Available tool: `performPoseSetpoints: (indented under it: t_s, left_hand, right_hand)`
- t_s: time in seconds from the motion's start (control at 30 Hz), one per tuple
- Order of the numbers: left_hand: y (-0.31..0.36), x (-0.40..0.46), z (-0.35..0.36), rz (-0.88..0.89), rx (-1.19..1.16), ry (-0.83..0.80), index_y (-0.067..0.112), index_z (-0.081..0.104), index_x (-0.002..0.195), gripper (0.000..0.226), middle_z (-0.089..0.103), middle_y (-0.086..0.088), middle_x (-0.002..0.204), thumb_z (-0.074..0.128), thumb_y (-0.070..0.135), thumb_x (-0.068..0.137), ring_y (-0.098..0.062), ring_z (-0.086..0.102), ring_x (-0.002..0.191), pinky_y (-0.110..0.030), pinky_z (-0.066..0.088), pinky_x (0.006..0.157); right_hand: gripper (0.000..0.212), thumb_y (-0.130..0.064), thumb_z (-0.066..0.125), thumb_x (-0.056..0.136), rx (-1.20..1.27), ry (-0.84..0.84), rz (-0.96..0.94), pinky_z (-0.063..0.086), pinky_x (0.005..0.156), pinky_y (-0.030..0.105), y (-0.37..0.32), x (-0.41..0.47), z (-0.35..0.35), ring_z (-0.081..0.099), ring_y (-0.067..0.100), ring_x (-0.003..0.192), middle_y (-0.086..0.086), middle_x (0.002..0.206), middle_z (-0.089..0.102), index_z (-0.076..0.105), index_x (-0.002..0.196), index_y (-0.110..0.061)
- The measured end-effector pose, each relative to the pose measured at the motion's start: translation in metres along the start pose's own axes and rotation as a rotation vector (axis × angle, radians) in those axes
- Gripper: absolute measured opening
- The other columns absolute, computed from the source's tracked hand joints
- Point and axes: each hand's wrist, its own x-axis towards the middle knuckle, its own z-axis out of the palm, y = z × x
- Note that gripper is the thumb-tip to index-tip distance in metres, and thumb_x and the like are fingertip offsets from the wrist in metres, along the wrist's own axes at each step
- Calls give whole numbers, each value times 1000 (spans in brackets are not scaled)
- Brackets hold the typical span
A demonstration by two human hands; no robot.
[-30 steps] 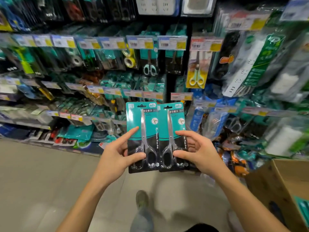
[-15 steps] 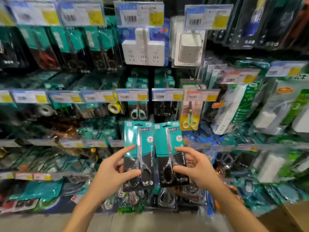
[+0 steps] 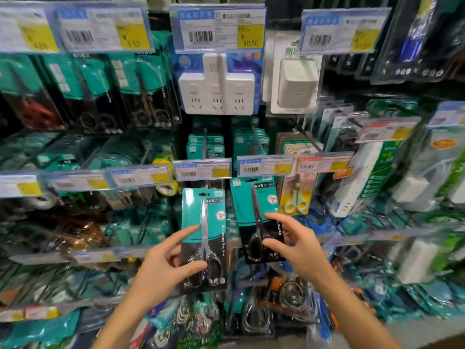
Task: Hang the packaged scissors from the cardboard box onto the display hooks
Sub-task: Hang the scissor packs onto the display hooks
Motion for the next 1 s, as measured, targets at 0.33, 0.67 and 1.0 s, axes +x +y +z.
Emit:
performPoseSetpoints:
  t_s: [0.33,0.67,1.0]
  left_hand:
    - [-2,15,-2,-62,-95,27,59,54,121,68,66,12,102,83,29,68,-12,55,94,-34,43,79]
    - [0,8,-10,-40,-25,66,61,55,119,65,53,24,135,84,44,63,-5,48,122,-25,37,97]
    - [10,6,-18,23,-1,41,71,51,111,68,46,53,119,82,35,62,30,39,113,-1,34,88]
  right_hand:
    - [50,-20,74,83,93,-13,-48,52,83,14,-2,33,-9,61,-5,106,-27,120,61,56,122,-45]
    - [50,-38,76,74,156,21,-1,47,104,44,10,34,5,57,12,122,-14,129,62,60,120,-50]
    - [52,-2,75,78,218,101,21,42,85,1,10,24,5,56,-19,105,-24,118,59,61,115,-34]
